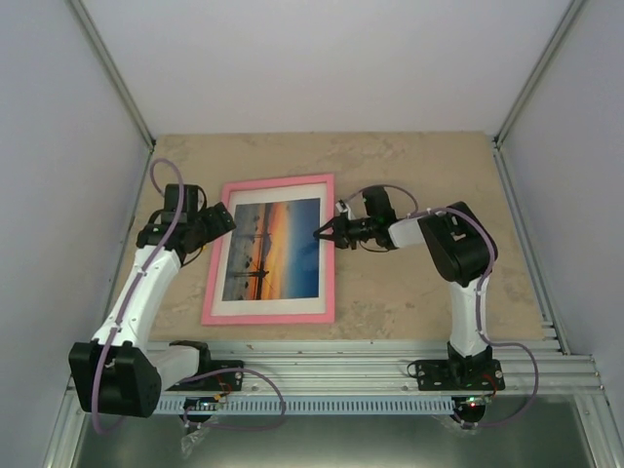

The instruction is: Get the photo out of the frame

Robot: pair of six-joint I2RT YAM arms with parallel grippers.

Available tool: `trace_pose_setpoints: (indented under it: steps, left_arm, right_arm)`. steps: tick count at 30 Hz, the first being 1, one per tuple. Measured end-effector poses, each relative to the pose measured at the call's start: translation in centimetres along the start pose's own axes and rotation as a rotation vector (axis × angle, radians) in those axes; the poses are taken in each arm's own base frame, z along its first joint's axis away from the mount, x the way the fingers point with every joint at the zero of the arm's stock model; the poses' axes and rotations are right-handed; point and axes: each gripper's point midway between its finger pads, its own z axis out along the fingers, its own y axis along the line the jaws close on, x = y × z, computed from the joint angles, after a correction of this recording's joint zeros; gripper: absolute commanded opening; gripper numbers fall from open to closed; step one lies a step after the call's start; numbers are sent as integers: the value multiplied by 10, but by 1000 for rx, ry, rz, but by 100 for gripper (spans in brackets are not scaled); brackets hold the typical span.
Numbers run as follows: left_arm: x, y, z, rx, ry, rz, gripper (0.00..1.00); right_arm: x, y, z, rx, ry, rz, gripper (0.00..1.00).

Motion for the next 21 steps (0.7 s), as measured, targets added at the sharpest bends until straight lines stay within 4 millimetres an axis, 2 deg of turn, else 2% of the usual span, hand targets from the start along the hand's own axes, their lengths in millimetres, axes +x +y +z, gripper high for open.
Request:
trace_pose_setpoints:
  steps: [4,7,13,17,21]
  left_arm:
    - [5,5,6,-16,12,5,91]
    - [8,9,9,-29,20,13,91]
    - [6,11,10,-41,9,31,92]
    - [7,12,11,-43,8,45,93]
    - [10,14,12,-48,16,53,94]
  right_arm:
    - [-2,-9,2,10,3,-4,34]
    - [-6,-25,3,70,-31,-12,49]
    - [-19,-20,-5,92,-69,-95,70]
    - [-23,-18,-14,146,-98,-126,80]
    - [-26,-21,-27,233,-132,-151,83]
